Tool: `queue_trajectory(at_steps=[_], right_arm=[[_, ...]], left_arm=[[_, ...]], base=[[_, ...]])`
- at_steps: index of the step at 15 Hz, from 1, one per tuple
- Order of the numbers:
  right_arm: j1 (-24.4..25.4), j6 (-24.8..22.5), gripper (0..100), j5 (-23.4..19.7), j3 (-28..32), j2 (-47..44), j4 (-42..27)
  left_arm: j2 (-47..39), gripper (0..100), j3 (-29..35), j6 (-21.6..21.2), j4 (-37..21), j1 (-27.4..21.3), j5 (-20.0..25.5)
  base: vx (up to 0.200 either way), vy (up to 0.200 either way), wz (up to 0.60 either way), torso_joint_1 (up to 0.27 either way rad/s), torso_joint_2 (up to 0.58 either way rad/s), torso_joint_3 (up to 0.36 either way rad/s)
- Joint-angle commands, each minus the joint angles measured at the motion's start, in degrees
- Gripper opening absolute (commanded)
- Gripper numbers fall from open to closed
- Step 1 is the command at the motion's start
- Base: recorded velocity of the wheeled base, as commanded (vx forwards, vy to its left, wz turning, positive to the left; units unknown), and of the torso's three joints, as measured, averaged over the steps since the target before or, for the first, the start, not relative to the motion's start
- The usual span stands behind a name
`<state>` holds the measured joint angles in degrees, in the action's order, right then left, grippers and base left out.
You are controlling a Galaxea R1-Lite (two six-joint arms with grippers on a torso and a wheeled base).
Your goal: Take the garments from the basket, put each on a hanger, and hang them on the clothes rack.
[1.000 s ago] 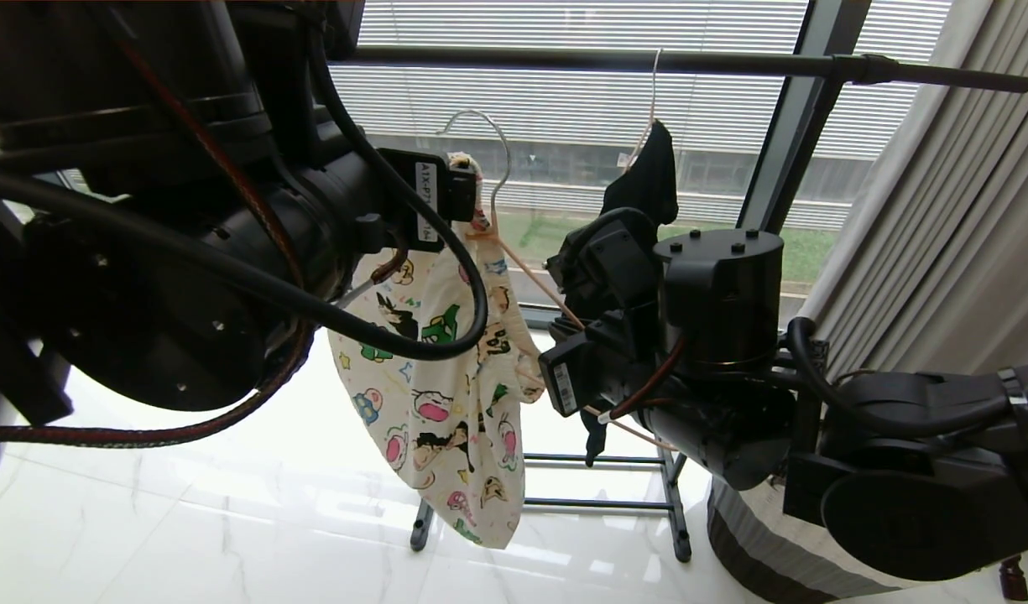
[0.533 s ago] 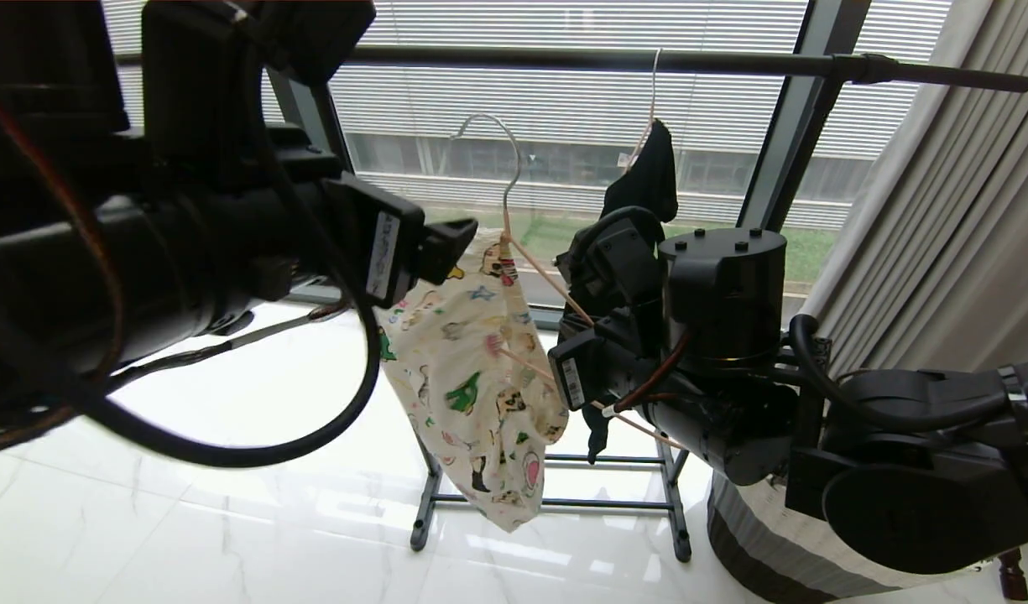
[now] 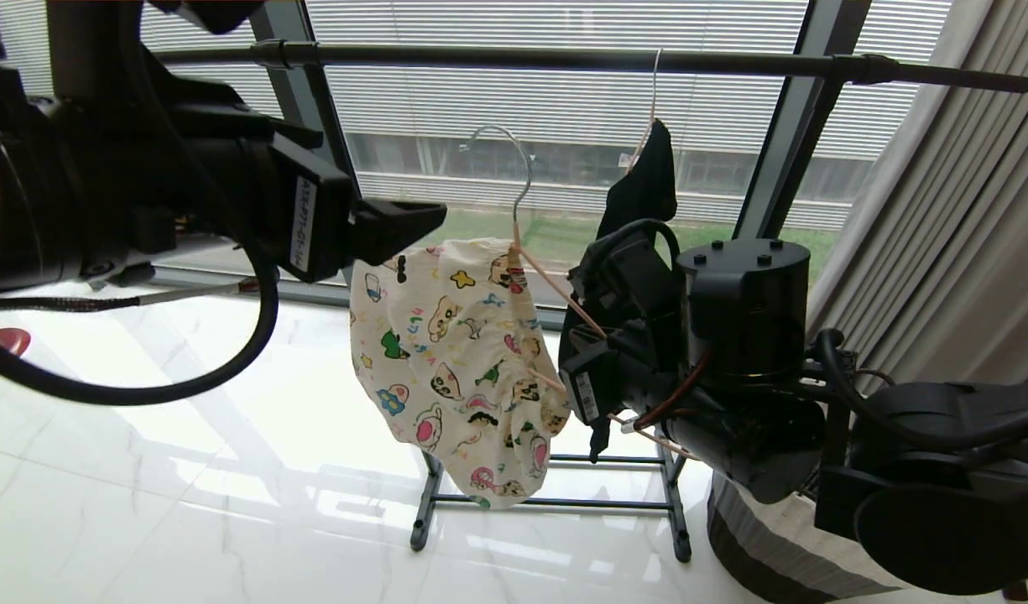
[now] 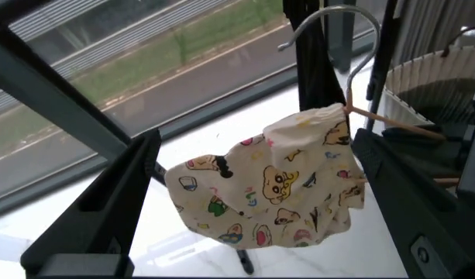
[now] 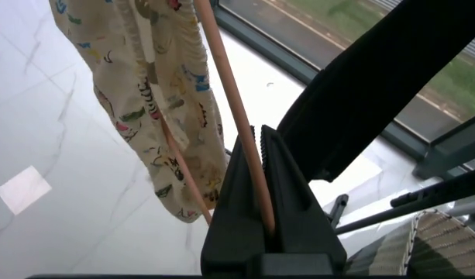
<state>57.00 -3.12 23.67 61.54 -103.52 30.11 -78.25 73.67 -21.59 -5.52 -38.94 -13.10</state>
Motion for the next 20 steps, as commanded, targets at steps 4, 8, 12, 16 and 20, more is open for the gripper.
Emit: queue_trajectory(at_steps=[4,8,12,16,20], right_arm=[[0.1,-3.6,0,-4.2,-9.7,9.2,2.7],[0.7,-16.2,0,-14.9,-17.9,14.4,3.4],[5.0,-16.5,0,-16.0,-18.2,14.4,3.4],[11.8,-18.9,0,-15.9,-18.1,14.0,3.4],[15.1,-18.9,0,-15.7,-17.9,13.9,3.4]], left_arm=[[11.8,100,-17.7,-11.5,0.2,10.6,23.9],[13.6,100,-23.2,-12.4,0.2,11.2,27.6],[15.8,100,-26.4,-12.5,0.2,9.1,33.0],[16.9,100,-29.5,-12.3,0.2,7.8,34.0],[19.9,100,-32.7,-12.4,0.2,7.3,34.2]], base=[[0.000,0.000,0.00,0.000,0.00,0.000],[0.000,0.000,0.00,0.000,0.00,0.000],[0.000,0.000,0.00,0.000,0.00,0.000],[0.000,0.000,0.00,0.000,0.00,0.000],[0.000,0.000,0.00,0.000,0.00,0.000]])
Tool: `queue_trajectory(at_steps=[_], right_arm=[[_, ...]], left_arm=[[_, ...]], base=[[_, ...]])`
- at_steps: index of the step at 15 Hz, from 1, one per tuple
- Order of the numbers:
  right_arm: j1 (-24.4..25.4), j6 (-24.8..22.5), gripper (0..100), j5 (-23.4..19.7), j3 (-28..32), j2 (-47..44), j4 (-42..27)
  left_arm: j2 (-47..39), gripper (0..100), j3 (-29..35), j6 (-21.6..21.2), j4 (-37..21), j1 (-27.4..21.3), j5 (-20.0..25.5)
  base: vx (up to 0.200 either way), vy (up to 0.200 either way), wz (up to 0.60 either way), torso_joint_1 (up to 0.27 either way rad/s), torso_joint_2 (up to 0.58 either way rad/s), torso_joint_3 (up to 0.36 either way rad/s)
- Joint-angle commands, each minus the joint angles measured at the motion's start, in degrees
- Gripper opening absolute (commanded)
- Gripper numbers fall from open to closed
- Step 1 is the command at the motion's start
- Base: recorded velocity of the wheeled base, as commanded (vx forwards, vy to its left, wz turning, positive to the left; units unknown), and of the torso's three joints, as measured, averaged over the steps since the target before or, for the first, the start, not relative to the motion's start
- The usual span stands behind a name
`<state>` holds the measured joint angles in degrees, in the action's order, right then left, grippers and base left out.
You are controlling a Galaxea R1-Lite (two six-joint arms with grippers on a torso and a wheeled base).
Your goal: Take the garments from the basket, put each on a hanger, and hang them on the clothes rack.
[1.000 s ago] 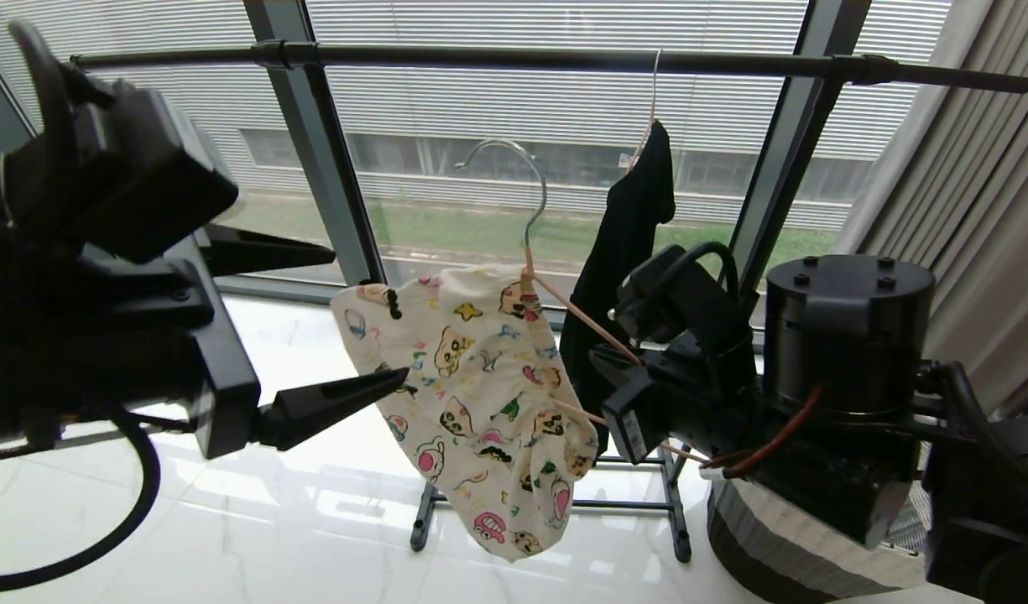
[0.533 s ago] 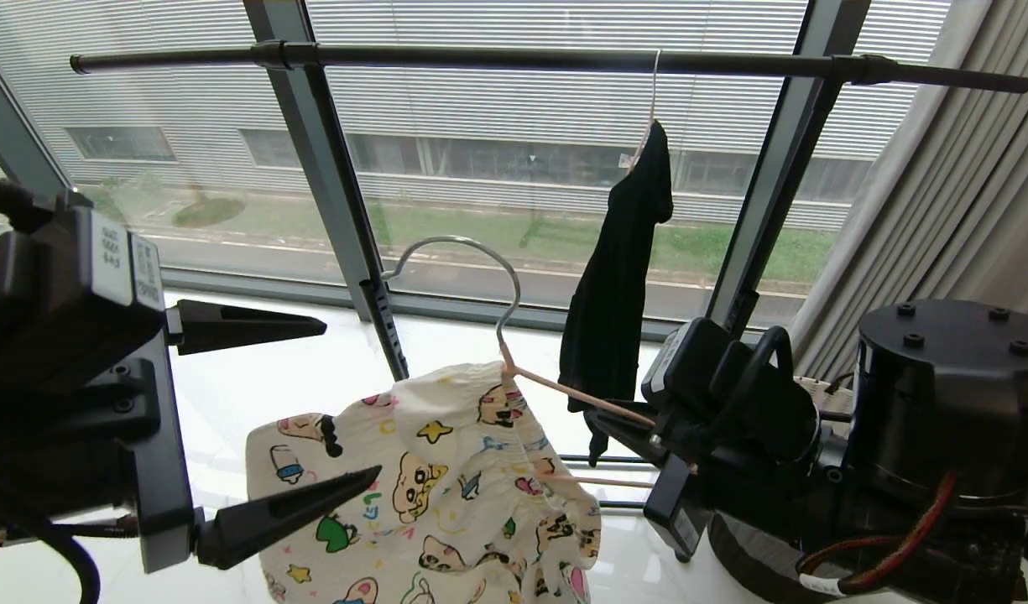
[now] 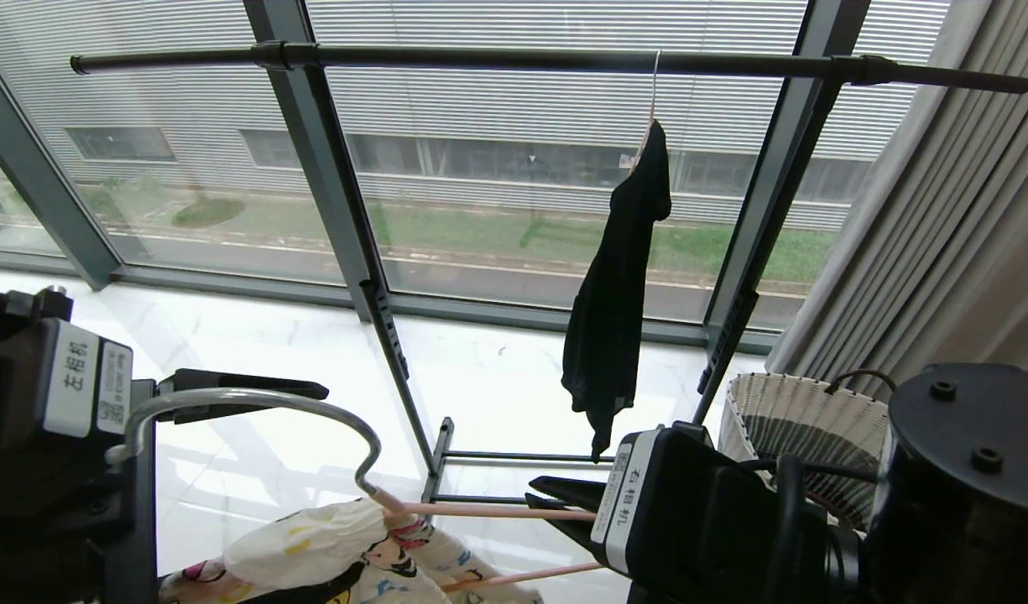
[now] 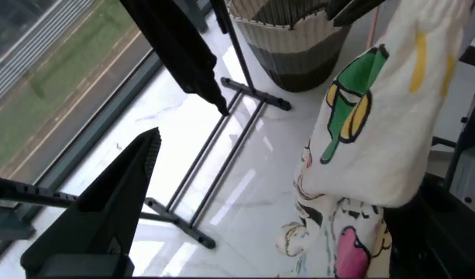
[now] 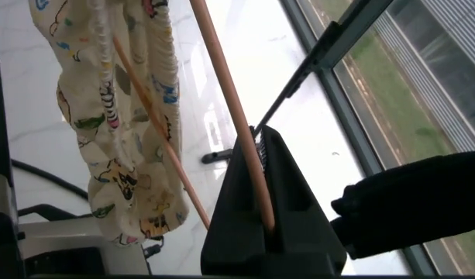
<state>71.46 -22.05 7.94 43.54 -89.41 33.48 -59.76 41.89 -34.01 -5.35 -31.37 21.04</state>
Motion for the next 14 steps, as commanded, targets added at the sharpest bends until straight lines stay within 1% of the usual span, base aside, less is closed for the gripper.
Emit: queue_trajectory(at_steps=[1,2,3,4,12,13,14], right_arm=[[0.6,0.0,0,0.1,0.6,-0.2,0.0],[0.7,0.0,0,0.1,1.3,-0.5,0.0],[0.7,0.0,0,0.1,1.9,-0.9,0.0],[1.0,0.0,0,0.1,2.2,-1.2,0.0],[3.1,0.3,0,0.4,2.2,-1.3,-0.1],[3.1,0.3,0,0.4,2.2,-1.3,-0.1],[3.1,0.3,100,0.4,2.2,-1.3,-0.1]], left_arm=[[2.0,100,-1.6,0.0,0.0,-0.7,0.1],[2.2,100,-2.2,0.0,0.0,-1.2,0.1],[2.2,0,-2.2,0.0,0.0,-1.8,0.1],[2.2,0,-2.2,-0.1,0.0,-2.4,0.1],[2.2,0,-2.0,0.5,0.1,-2.7,0.5],[2.2,0,-2.0,1.4,0.0,-2.9,0.5],[2.2,0,-2.0,2.5,0.0,-3.3,0.4]], base=[[0.000,0.000,0.00,0.000,0.00,0.000],[0.000,0.000,0.00,0.000,0.00,0.000],[0.000,0.000,0.00,0.000,0.00,0.000],[0.000,0.000,0.00,0.000,0.00,0.000],[0.000,0.000,0.00,0.000,0.00,0.000],[0.000,0.000,0.00,0.000,0.00,0.000],[0.000,0.000,0.00,0.000,0.00,0.000]])
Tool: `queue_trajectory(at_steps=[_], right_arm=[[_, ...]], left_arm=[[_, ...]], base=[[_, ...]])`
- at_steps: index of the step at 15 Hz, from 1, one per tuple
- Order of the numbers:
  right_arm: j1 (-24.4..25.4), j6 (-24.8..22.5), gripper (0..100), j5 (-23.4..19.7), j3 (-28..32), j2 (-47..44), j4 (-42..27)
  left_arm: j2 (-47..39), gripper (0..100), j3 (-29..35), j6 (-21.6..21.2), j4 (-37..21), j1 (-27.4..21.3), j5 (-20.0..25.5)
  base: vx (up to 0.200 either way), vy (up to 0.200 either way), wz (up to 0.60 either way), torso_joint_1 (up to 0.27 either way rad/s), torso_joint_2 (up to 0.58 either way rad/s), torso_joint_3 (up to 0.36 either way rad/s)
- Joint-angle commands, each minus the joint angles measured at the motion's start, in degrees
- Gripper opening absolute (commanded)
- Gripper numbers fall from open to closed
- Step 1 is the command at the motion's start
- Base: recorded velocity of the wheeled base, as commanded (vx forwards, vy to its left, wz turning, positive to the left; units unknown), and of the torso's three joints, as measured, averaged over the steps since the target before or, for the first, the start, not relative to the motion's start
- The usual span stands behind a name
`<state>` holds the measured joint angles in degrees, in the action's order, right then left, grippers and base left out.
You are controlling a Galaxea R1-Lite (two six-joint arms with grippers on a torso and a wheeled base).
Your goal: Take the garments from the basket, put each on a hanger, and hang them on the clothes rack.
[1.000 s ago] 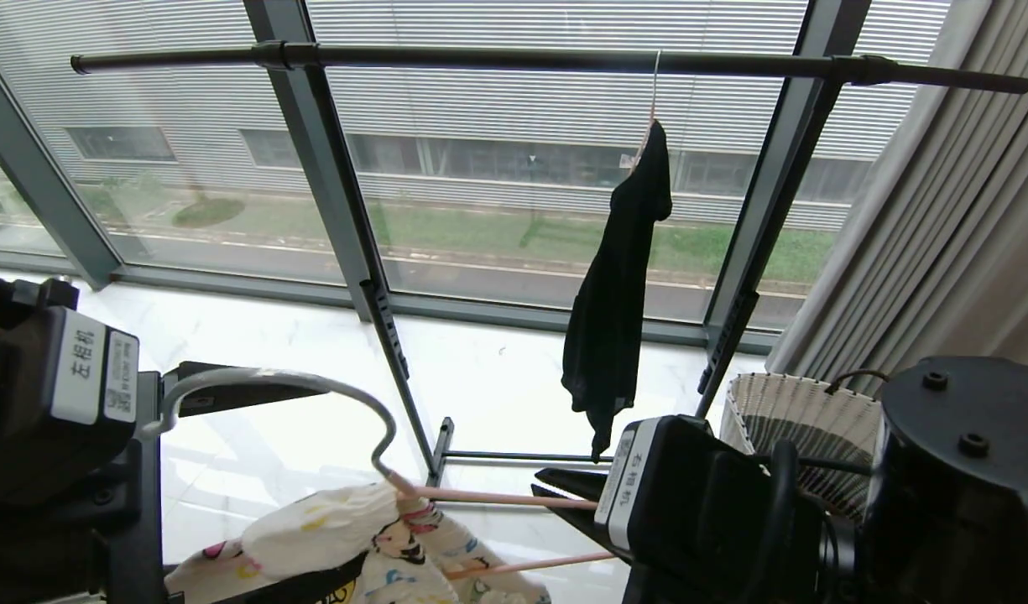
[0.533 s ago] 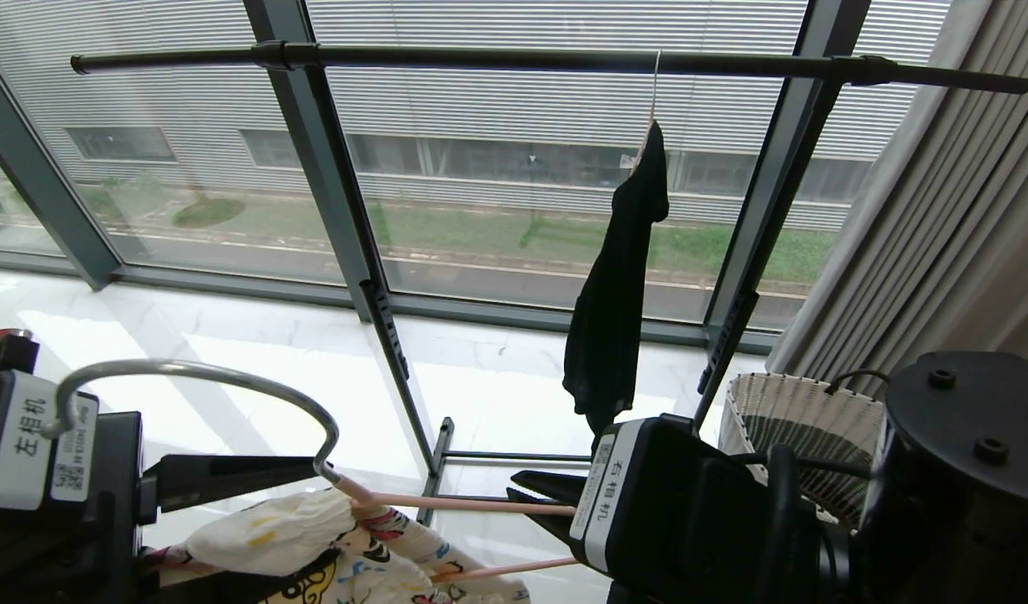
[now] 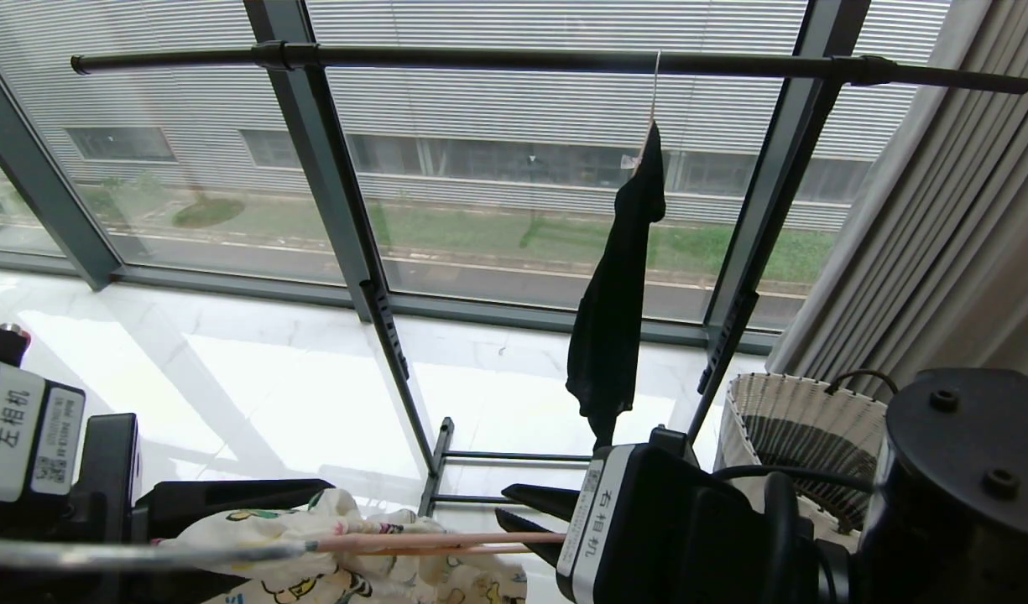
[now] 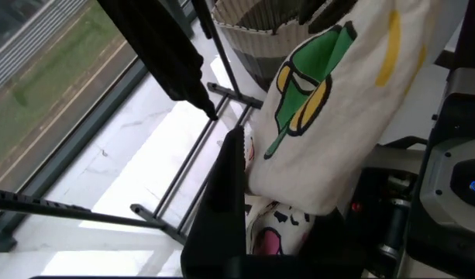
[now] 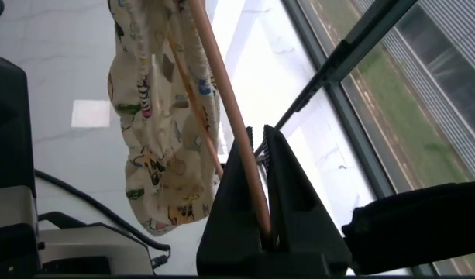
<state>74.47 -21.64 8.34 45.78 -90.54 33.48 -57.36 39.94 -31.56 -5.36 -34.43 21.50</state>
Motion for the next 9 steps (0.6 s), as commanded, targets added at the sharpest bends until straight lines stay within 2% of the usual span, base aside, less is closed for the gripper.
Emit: queue_trajectory(at_steps=[1,3,6,9], right_arm=[[0.1,0.0,100,0.0,-0.2,-0.2,-0.1],[-0.5,0.0,100,0.5,-0.2,0.0,-0.1],[-3.4,0.0,100,1.5,-0.2,0.8,0.0],[-4.2,0.0,100,1.6,-0.7,1.3,0.0]], left_arm=[[-0.1,0,0.0,2.1,0.0,-0.6,-0.2],[0.0,0,-0.5,3.6,0.0,-0.3,-1.8],[0.4,0,-2.6,3.6,0.1,-0.3,-8.8],[0.1,0,-4.4,3.2,0.1,0.9,-14.9]], base=[[0.000,0.000,0.00,0.000,0.00,0.000],[0.000,0.000,0.00,0.000,0.00,0.000],[0.000,0.000,0.00,0.000,0.00,0.000],[0.000,0.000,0.00,0.000,0.00,0.000]])
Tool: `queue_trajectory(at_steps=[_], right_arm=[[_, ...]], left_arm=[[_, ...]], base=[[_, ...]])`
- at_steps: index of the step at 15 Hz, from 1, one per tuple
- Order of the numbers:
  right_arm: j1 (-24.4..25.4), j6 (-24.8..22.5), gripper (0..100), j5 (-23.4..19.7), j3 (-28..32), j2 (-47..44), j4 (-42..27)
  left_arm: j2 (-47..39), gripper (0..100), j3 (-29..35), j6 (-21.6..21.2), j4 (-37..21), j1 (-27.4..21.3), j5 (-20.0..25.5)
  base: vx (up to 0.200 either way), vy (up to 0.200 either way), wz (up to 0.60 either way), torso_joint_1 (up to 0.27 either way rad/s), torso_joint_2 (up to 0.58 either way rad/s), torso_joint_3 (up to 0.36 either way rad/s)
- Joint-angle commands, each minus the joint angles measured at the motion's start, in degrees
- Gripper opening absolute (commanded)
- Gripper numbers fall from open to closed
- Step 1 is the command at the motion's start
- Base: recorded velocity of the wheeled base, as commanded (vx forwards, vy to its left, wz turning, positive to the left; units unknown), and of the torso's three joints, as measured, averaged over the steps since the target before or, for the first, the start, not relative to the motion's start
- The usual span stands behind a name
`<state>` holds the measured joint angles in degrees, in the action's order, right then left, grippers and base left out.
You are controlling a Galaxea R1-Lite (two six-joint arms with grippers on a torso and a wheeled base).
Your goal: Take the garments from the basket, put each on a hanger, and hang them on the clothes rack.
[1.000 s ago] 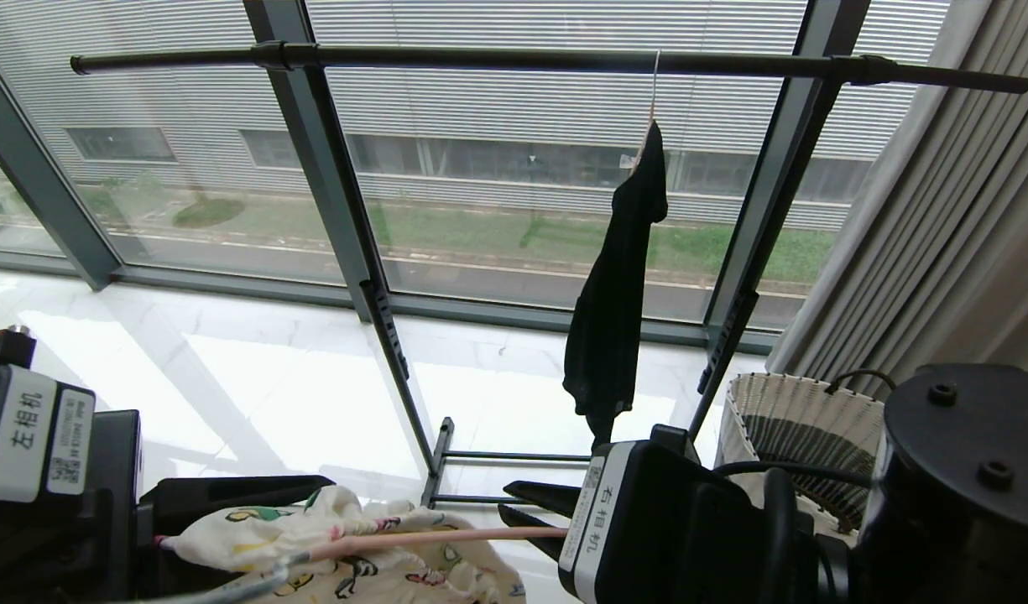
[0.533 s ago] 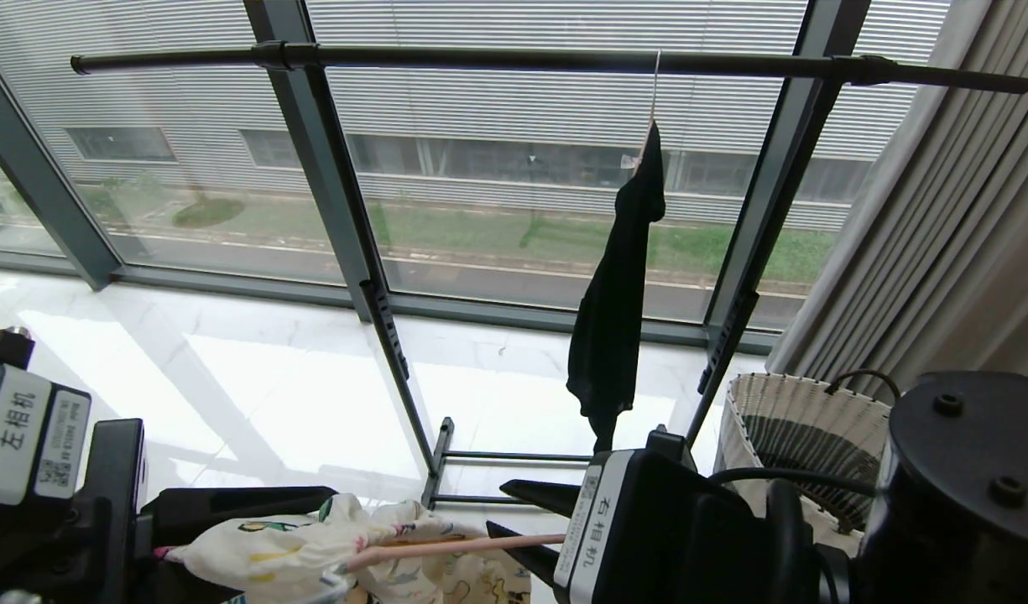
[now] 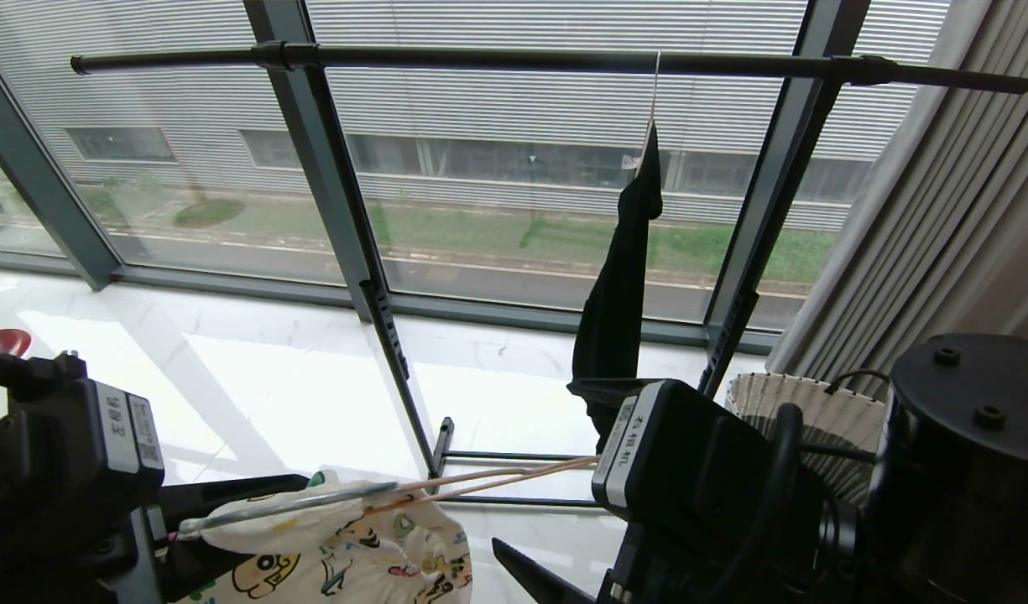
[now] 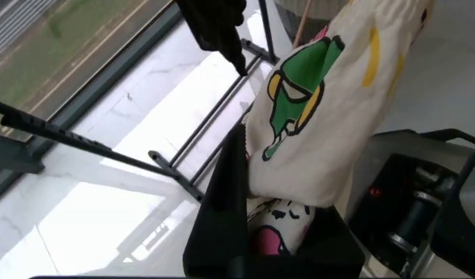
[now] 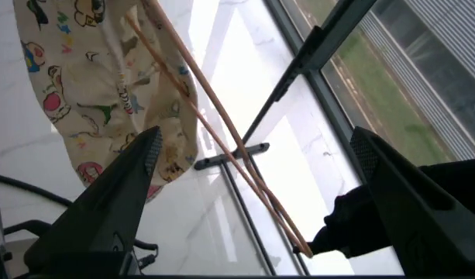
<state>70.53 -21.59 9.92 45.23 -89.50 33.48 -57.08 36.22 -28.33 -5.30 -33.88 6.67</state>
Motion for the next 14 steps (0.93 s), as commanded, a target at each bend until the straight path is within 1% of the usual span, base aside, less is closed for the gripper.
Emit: queue_trajectory(at_steps=[1,2,3,4,5,6,7,8,9,10,11,12,14], right_arm=[[-0.1,0.0,100,-0.1,-1.9,0.2,0.0],[-0.1,0.0,100,-0.1,-2.6,0.2,0.0],[-0.1,0.1,100,-0.1,-6.4,0.0,1.7],[-0.1,0.1,100,-0.1,-8.3,-0.8,4.7],[-0.1,0.1,100,-0.1,-8.7,-1.1,5.5],[-0.1,2.2,100,0.0,-10.5,-3.8,11.9],[-0.1,6.3,100,0.5,-10.2,-5.7,15.1],[-0.1,11.2,100,3.5,-9.3,-7.4,17.3],[-0.1,13.7,100,5.5,-8.7,-8.3,17.9],[0.1,20.9,100,11.5,-5.8,-11.4,19.8],[0.1,23.2,100,14.1,-4.0,-12.7,20.1],[0.0,24.4,100,15.5,-2.7,-13.2,20.1],[-0.1,24.9,100,16.0,-1.9,-13.3,20.1]], left_arm=[[-1.4,0,-1.3,-0.1,0.7,4.0,-2.3],[-1.5,0,-1.1,0.2,1.3,4.4,-2.4],[-2.7,0,1.7,2.1,5.7,5.0,-2.8],[-3.4,0,5.3,5.8,6.3,5.3,-3.3],[-3.4,0,5.7,6.4,6.3,5.3,-3.4],[-3.2,0,10.0,9.3,5.9,5.3,-3.6],[-2.8,0,11.6,9.4,5.3,5.2,-3.4],[-2.1,0,13.0,9.4,3.7,5.0,-3.2],[-1.8,0,14.8,9.5,0.6,4.4,-2.9],[-1.5,0,16.8,10.0,-2.8,3.3,-1.7],[-1.4,0,18.5,12.4,-5.3,1.5,0.0],[-1.4,0,20.1,15.0,-6.9,0.0,0.9],[-1.4,0,20.7,15.4,-7.4,-1.2,1.0]], base=[[0.000,0.000,0.00,0.000,0.00,0.000],[0.000,0.000,0.00,0.000,0.00,0.000],[0.000,0.000,0.00,0.000,0.00,0.000],[0.000,0.000,0.00,0.000,0.00,0.000],[0.000,0.000,0.00,0.000,0.00,0.000],[0.000,0.000,0.00,0.000,0.00,0.000],[0.000,0.000,0.00,0.000,0.00,0.000],[0.000,0.000,0.00,0.000,0.00,0.000],[0.000,0.000,0.00,0.000,0.00,0.000],[0.000,0.000,0.00,0.000,0.00,0.000],[0.000,0.000,0.00,0.000,0.00,0.000],[0.000,0.000,0.00,0.000,0.00,0.000],[0.000,0.000,0.00,0.000,0.00,0.000]])
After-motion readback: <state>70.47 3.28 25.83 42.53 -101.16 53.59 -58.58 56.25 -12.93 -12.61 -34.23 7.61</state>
